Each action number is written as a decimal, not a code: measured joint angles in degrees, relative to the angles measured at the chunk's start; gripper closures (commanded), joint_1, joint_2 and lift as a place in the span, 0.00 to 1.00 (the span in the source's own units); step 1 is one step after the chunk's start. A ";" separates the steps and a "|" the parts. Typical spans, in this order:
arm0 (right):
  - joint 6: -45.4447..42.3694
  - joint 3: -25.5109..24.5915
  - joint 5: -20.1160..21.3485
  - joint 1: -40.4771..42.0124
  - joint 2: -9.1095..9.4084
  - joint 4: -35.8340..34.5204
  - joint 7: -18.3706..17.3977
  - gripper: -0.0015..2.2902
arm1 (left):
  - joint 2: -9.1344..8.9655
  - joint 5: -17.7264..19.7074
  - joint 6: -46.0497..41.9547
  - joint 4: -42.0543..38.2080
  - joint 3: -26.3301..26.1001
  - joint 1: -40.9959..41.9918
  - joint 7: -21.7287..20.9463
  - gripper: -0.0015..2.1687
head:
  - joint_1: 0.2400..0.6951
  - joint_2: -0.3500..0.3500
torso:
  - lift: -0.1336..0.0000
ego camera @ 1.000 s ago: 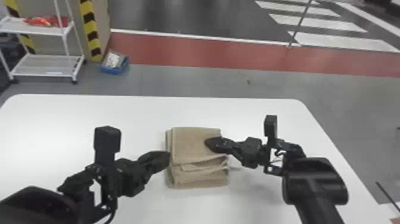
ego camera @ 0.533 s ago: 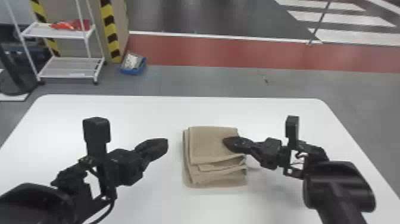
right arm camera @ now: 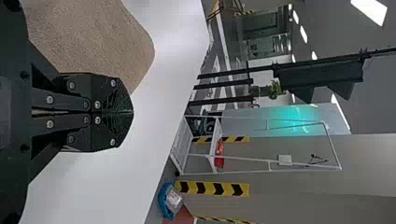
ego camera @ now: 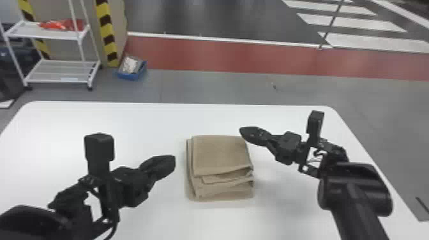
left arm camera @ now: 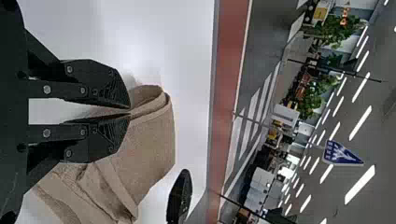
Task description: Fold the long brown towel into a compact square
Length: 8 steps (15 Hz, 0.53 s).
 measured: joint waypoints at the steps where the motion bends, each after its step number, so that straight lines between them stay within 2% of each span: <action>1: -0.84 0.68 0.30 -1.36 0.05 1.76 -0.39 0.80 | 0.10 0.00 -0.37 0.27 0.02 0.12 -0.10 0.45 | 1.00 0.29 | 0.07; 8: -3.41 4.39 3.22 -5.59 0.16 10.08 -2.00 0.80 | 0.41 0.33 -2.38 1.95 0.53 -0.24 -0.77 0.45 | 1.00 0.34 | 0.07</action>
